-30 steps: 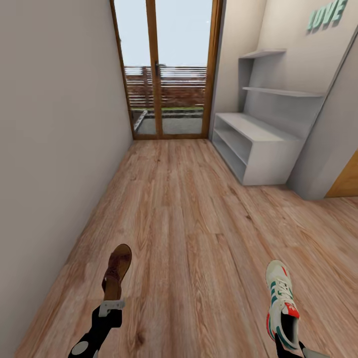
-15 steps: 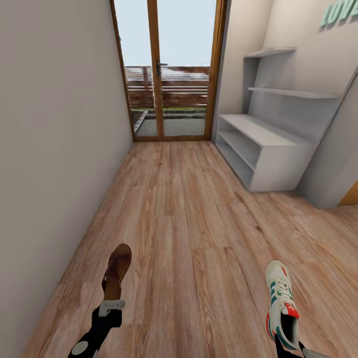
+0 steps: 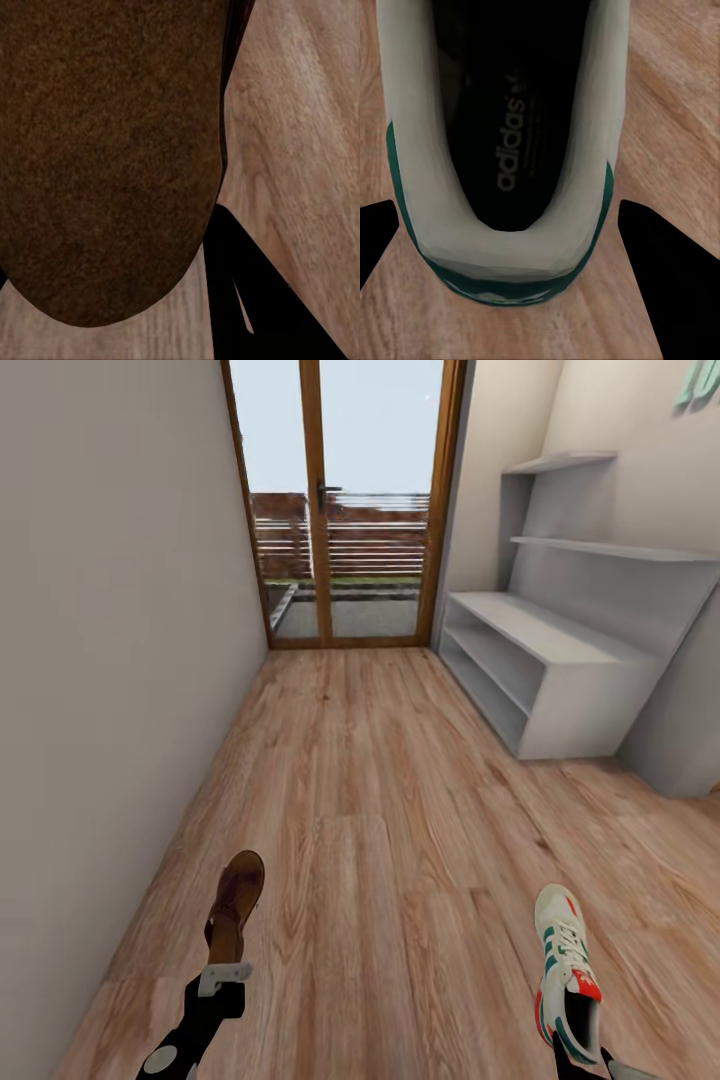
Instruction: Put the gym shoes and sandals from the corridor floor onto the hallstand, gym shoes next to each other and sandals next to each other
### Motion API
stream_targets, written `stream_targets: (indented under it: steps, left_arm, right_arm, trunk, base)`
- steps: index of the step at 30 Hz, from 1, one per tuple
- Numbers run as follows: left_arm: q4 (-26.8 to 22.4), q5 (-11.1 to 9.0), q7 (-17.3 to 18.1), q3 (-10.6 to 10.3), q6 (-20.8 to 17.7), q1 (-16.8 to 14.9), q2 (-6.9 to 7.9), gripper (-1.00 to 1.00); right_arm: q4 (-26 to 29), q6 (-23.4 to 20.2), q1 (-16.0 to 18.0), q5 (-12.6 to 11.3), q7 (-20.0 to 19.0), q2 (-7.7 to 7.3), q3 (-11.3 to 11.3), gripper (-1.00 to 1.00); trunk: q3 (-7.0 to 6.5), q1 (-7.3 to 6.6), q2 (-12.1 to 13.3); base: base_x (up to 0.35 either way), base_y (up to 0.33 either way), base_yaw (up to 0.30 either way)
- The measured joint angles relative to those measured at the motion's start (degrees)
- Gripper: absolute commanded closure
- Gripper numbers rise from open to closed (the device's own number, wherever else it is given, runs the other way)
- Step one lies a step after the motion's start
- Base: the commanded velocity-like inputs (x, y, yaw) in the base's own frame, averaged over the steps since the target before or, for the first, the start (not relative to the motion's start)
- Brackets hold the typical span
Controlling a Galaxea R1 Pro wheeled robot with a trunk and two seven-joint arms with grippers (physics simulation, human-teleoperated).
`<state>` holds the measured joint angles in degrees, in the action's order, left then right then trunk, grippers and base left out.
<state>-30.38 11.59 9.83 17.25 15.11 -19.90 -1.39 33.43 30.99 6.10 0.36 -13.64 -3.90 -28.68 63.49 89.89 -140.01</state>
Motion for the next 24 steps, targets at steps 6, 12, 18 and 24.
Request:
stream_targets:
  steps: [6,12,18,24]
  left_arm:
    - [0.06,-0.01,0.0,0.01,0.0,0.0,0.03,1.0]
    - [0.07,0.0,0.02,0.0,0.0,0.01,0.03,1.0]
    - [0.06,0.0,0.01,0.0,0.0,0.0,0.06,1.0]
    - [0.05,-0.01,0.01,0.0,0.0,0.01,0.06,1.0]
  right_arm:
    - [0.0,-0.02,0.0,0.0,0.0,0.0,0.0,1.0]
    - [0.0,-0.01,0.0,0.0,0.0,0.0,0.0,1.0]
    - [-0.01,0.01,0.0,0.0,0.0,0.0,0.0,1.0]
    - [0.01,0.03,0.0,0.0,0.0,0.0,0.0,1.0]
  trunk:
    - [0.0,0.0,0.0]
    - [0.0,0.0,0.0]
    - [0.0,0.0,0.0]
    - [0.0,0.0,0.0]
  base:
    - [0.335,0.104,0.0]
    - [0.335,0.103,0.0]
    - [0.335,0.103,0.0]
    - [0.335,0.103,0.0]
